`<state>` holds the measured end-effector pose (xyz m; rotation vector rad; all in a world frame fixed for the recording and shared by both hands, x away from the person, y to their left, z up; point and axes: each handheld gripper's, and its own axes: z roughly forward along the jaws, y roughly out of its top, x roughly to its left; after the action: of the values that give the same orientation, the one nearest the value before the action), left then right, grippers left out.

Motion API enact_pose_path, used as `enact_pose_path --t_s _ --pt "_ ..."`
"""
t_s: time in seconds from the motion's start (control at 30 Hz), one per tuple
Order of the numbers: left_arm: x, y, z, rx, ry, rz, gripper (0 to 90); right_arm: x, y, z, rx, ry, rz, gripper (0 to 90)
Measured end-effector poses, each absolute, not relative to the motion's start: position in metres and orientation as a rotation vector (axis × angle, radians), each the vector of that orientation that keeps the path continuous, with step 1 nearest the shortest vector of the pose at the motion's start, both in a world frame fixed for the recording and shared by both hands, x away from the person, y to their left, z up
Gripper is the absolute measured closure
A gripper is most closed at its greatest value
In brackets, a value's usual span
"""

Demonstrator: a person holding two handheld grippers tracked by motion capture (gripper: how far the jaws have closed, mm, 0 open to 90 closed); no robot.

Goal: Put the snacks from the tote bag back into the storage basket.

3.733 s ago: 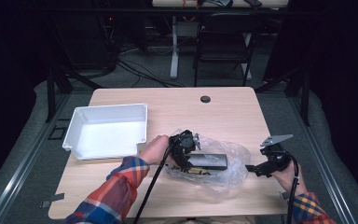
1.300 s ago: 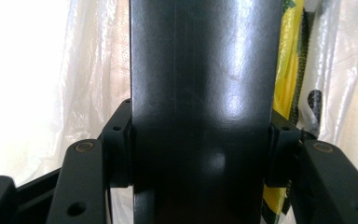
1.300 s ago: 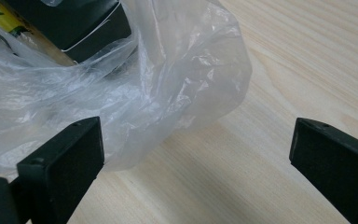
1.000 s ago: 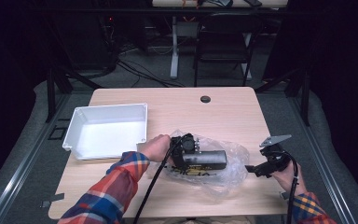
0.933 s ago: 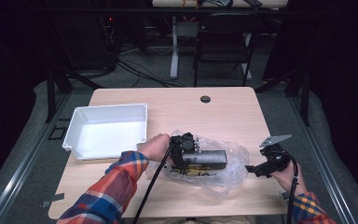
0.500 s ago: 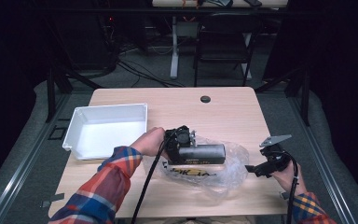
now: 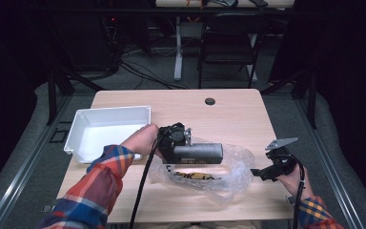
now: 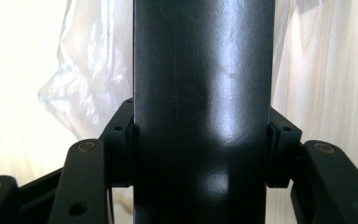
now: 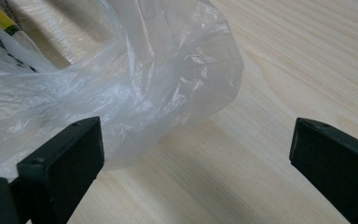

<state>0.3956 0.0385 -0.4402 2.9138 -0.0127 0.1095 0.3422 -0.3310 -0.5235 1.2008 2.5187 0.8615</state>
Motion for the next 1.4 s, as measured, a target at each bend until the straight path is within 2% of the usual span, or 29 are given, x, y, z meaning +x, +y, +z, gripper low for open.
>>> enact_pose_path --t_s 0.87,1.4 --pt "0.398 0.111 -0.407 2.896 0.126 0.194 43.0 0.342 -0.331 -0.524 1.202 2.515 0.852 2.3" --pt "0.406 0.187 -0.4 2.861 0.34 0.227 43.0 0.34 -0.33 -0.523 1.207 2.501 0.845 2.3"
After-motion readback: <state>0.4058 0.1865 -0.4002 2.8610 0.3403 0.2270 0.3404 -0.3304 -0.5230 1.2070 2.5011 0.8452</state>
